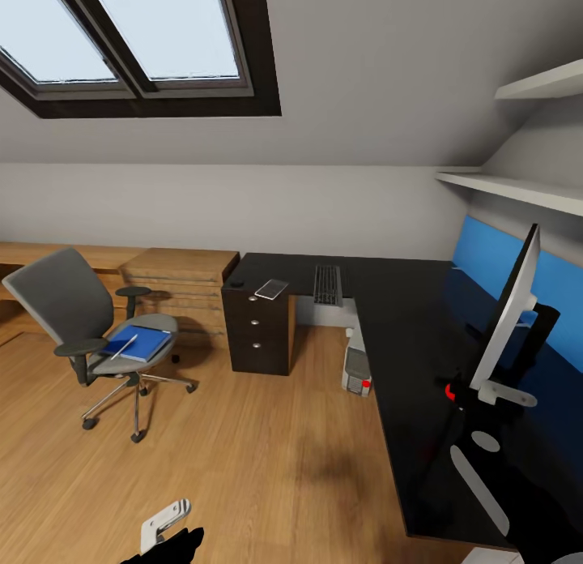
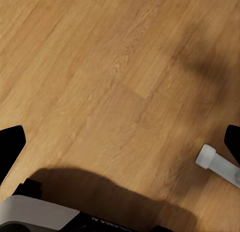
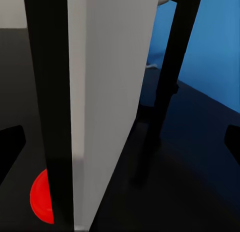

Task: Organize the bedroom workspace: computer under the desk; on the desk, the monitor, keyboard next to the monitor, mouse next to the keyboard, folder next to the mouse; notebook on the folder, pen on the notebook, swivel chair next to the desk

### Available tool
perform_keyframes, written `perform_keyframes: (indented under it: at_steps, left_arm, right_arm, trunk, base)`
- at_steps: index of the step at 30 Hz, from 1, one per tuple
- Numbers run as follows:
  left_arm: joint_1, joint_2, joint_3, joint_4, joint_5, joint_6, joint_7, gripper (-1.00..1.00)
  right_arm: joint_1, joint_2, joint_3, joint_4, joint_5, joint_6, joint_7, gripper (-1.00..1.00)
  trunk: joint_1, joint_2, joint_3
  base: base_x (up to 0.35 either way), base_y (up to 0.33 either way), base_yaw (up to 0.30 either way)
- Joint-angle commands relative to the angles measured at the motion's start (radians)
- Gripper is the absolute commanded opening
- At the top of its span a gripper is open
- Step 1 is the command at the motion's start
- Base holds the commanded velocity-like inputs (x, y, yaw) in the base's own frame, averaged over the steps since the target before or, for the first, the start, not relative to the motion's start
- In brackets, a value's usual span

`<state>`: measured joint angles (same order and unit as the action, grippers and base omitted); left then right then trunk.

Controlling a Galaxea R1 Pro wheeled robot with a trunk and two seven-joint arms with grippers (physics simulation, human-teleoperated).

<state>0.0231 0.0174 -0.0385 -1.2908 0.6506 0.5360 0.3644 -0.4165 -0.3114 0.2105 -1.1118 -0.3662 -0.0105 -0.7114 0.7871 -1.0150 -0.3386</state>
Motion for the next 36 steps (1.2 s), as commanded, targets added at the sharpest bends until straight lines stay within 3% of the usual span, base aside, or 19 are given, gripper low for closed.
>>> perform_keyframes:
  at_steps: [1, 10, 18, 36]
  left_arm:
    - [0.0, 0.001, -0.003, -0.002, 0.011, 0.001, 0.01, 1.0]
    - [0.0, 0.001, -0.003, -0.002, 0.011, 0.001, 0.01, 1.0]
    - [0.0, 0.0, -0.003, -0.002, 0.011, 0.001, 0.01, 1.0]
    - [0.0, 0.001, -0.003, -0.001, 0.011, 0.001, 0.01, 1.0]
  right_arm:
    - [-0.001, -0.001, 0.004, -0.001, -0.008, 0.002, -0.007, 1.0]
    - [-0.001, -0.002, -0.002, -0.002, -0.008, 0.014, -0.008, 1.0]
    - [-0.002, -0.001, -0.055, -0.002, -0.008, 0.021, -0.007, 1.0]
    - [-0.005, -0.001, -0.057, -0.006, -0.008, 0.035, -0.008, 1.0]
  trunk:
    - [0.0, -0.001, -0.001]
    - [0.0, -0.001, -0.001]
    - [0.0, -0.001, -0.001]
    - [0.0, -0.001, -0.001]
  base:
    - [0.0, 0.0, 0.0]
    - [0.0, 0.0, 0.0]
    - [0.0, 0.0, 0.0]
    - [-0.004, -0.006, 0.0]
